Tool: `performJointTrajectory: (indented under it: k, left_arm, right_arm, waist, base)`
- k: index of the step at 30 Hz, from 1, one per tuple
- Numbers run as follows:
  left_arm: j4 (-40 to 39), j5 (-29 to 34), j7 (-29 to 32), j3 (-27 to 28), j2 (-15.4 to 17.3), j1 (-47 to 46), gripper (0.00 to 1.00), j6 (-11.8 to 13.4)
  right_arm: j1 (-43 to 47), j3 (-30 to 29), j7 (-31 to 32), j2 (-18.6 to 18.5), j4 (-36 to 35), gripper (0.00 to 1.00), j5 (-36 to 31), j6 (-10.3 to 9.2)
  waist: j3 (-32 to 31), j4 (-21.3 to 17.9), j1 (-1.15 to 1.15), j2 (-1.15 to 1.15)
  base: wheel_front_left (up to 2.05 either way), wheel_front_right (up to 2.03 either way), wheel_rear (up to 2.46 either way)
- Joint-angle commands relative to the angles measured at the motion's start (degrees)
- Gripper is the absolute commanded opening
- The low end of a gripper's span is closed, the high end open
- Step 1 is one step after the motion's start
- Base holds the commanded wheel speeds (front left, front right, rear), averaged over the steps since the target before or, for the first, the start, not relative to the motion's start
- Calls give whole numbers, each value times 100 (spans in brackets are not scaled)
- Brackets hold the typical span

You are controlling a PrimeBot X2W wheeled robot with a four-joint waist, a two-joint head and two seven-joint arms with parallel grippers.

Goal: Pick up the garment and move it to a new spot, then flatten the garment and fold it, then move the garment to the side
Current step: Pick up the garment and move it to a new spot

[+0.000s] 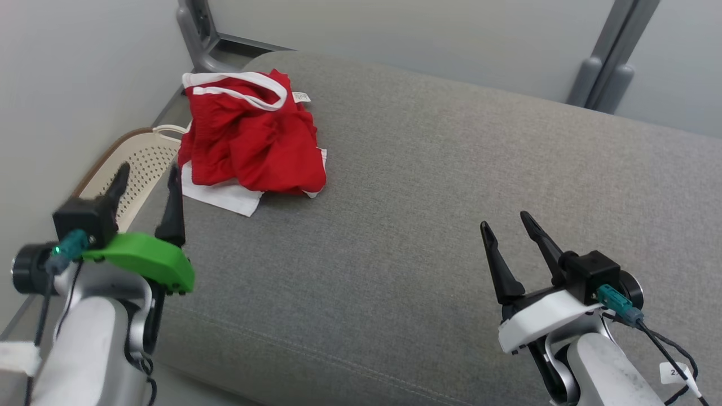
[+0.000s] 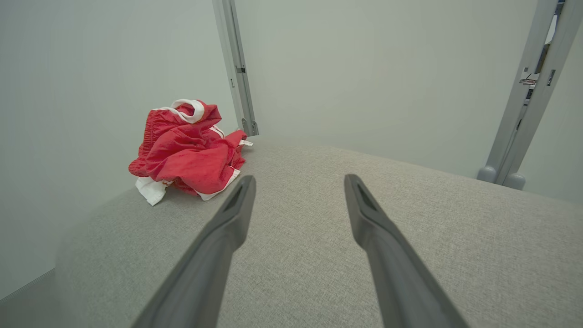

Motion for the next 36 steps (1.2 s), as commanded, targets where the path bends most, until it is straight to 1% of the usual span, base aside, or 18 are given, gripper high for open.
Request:
performJointTrajectory:
  k: [1, 2, 3, 4, 5, 6, 11, 12, 13, 21, 25, 29, 32, 33, 35, 36]
  left_arm:
    - [91, -61, 100, 9, 62, -285, 100, -62]
    - [176, -68, 172, 21, 116, -483, 100, -102]
    - [359, -146, 289, 101, 181, -882, 100, -166]
    - [476, -233, 367, 138, 190, -1051, 100, -215]
    - [592, -326, 439, 176, 187, -1251, 100, -270]
    - [732, -292, 526, 171, 284, -1445, 100, -318]
    - [1627, -635, 958, 323, 470, -2290, 100, -568]
    - [1627, -635, 958, 323, 470, -2290, 100, -568]
    - [1836, -637, 1039, 319, 561, -2427, 100, -603]
    - [3249, -1016, 1402, 362, 842, -3209, 100, -824]
    - [3726, -1158, 1450, 307, 1004, -3425, 100, -885]
    - [4168, -1307, 1370, 239, 1139, -3600, 100, -909]
    - [4392, -1412, 1324, 185, 1165, -3648, 100, -913]
    - [4438, -1445, 1278, 154, 1170, -3664, 91, -914]
    - [4512, -1534, 1268, 81, 1164, -3661, 6, -915]
    - [4526, -1561, 1230, 31, 1167, -3658, 0, -916]
  right_arm:
    - [-130, 24, -13, -50, -20, 100, -32, -1]
    - [-173, 38, -5, -73, -31, 100, -41, -1]
    - [-264, 35, 2, -115, -55, 100, -52, -2]
    - [-315, 28, 24, -134, -56, 100, -61, -2]
    - [-367, 24, 21, -155, -75, 100, -80, -2]
    - [-415, 17, 16, -167, -92, 100, -77, -2]
    - [-664, 56, 23, -212, -100, 100, -107, -2]
    - [-664, 56, 23, -212, -100, 100, -107, -2]
    - [-710, 68, 21, -218, -102, 100, -114, -2]
    - [-954, 179, 2, -248, -74, 100, -107, -2]
    - [-997, 217, -2, -291, -80, 100, -111, -2]
    - [-1024, 223, -7, -325, -80, 100, -99, -1]
    - [-1058, 245, -4, -313, -58, 100, -83, -2]
    - [-1051, 242, -4, -306, -50, 100, -72, -2]
    - [-1048, 236, -6, -296, -40, 100, -53, -2]
    - [-1035, 225, -7, -301, -31, 100, -48, -2]
  waist:
    - [328, -315, 0, 0]
    - [416, -394, 0, 0]
    - [604, -548, 0, 0]
    - [711, -628, 0, 0]
    - [805, -697, 0, 0]
    - [898, -761, 0, 0]
    - [1324, -1067, 0, 0]
    - [1324, -1067, 0, 0]
    - [1403, -1126, 0, 0]
    - [1831, -1419, 0, 0]
    - [1954, -1494, 0, 0]
    - [2020, -1530, 0, 0]
    - [2020, -1557, 0, 0]
    - [2007, -1559, 0, 0]
    - [1976, -1554, 0, 0]
    - [1956, -1542, 0, 0]
  base:
    - [0, 0, 0]
    - [0, 0, 0]
    - [0, 0, 0]
    - [0, 0, 0]
    - [0, 0, 0]
    - [0, 0, 0]
    - [0, 0, 0]
    - [0, 0, 0]
    - [0, 0, 0]
    - [0, 0, 0]
    - [0, 0, 0]
    - [0, 0, 0]
    - [0, 0, 0]
    - [0, 0, 0]
    - [0, 0, 0]
    - [0, 0, 0]
